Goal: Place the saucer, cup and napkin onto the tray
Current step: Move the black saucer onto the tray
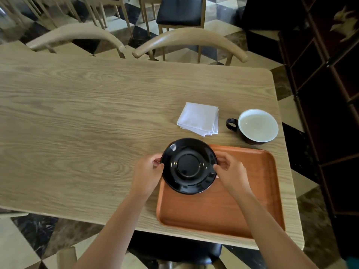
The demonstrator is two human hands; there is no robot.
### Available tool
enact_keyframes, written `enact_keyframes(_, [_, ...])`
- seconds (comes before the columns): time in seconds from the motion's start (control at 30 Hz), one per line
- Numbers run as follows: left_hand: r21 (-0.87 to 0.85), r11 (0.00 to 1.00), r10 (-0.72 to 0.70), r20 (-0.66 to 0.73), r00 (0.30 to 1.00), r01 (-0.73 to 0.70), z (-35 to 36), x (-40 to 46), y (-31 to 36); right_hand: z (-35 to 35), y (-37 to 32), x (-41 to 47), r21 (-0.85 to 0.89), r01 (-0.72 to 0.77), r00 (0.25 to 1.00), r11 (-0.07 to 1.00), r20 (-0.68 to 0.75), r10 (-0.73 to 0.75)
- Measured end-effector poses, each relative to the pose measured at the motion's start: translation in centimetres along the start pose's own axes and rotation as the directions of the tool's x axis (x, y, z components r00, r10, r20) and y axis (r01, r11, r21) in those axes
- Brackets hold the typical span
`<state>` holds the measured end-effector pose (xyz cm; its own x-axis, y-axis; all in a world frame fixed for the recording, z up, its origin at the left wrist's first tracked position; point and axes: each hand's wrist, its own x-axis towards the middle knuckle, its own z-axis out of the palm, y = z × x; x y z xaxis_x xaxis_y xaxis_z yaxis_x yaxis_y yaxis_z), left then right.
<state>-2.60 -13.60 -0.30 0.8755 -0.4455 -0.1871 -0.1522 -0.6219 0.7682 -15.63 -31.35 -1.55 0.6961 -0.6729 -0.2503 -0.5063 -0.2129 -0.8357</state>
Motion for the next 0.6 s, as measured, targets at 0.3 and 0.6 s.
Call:
enact_keyframes(0.3, [0.24,0.952,0.184,0.045,0.982,-0.189,-0.5,1.0,2.2,-5.2,-1.1,0.2,-0.119,0.049,0.998,0.992,0.047,-0.044])
enact_keyframes(0.6, [0.412,0.538,0.664,0.329,0.671,-0.735,7.8,4.2,11.7,-13.0,0.3,3.8,-0.556,0.253,0.917,0.791,-0.123,-0.379])
